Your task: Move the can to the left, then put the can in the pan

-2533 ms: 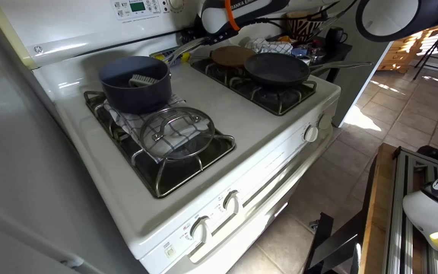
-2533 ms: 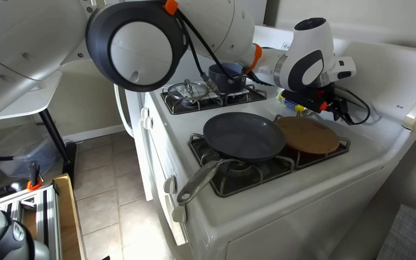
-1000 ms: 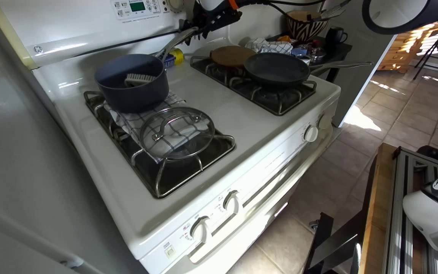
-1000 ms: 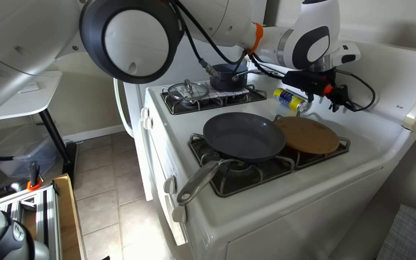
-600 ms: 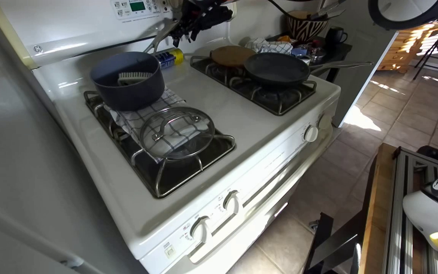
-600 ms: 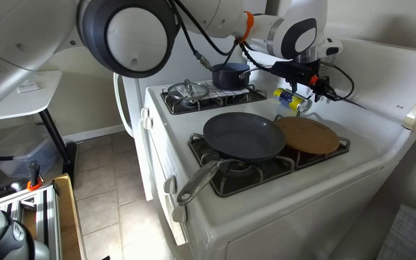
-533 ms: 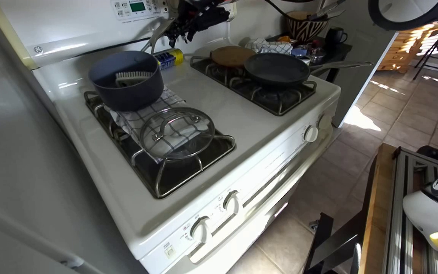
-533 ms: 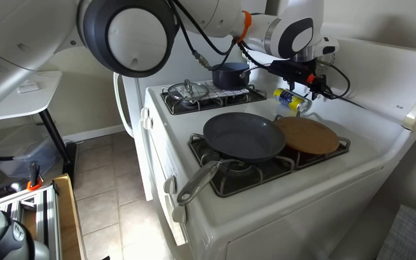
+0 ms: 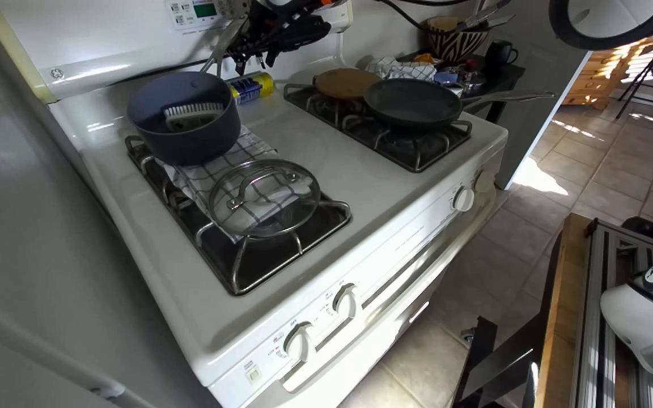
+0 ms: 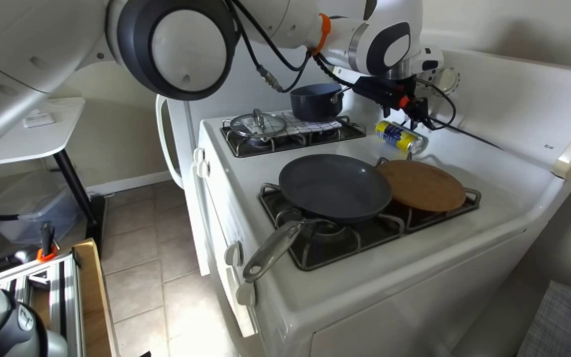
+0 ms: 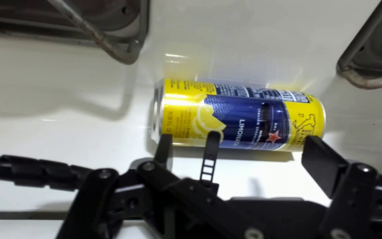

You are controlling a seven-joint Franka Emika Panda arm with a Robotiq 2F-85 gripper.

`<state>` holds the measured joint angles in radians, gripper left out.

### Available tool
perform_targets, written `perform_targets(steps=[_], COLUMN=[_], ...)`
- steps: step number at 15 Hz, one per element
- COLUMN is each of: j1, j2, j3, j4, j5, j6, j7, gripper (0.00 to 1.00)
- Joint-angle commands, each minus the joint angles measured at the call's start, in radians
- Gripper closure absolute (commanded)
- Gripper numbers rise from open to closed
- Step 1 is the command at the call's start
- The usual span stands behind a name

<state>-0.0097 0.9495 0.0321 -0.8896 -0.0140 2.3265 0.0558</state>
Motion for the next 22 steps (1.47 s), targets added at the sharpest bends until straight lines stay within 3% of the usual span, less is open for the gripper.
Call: perform_targets(steps=[1,7,12,16,19,20,22], j1=[0.017,0.028,0.044,0.019,-0.043,-0.07,-0.101], j2=[0.008,0.051,0.053,-0.014,-0.13,-0.166,-0.226], j3=[-0.012,0.006,-0.019,0.017,0.085,0.093,0.07], j4=[-0.003,-0.017,-0.067,-0.144,-0.257,-0.287,-0.338], j5=[0.019,0.019,0.005,0.025,0.046,0.054,0.056], j6=[0.056,0.22,0.317,0.229,0.097,0.047,0.061], j7=[0.031,-0.014,0.01,-0.044,-0.206,-0.252,-0.272], gripper=[0.0,0.0,0.0,0.0,0.0,0.0,0.0])
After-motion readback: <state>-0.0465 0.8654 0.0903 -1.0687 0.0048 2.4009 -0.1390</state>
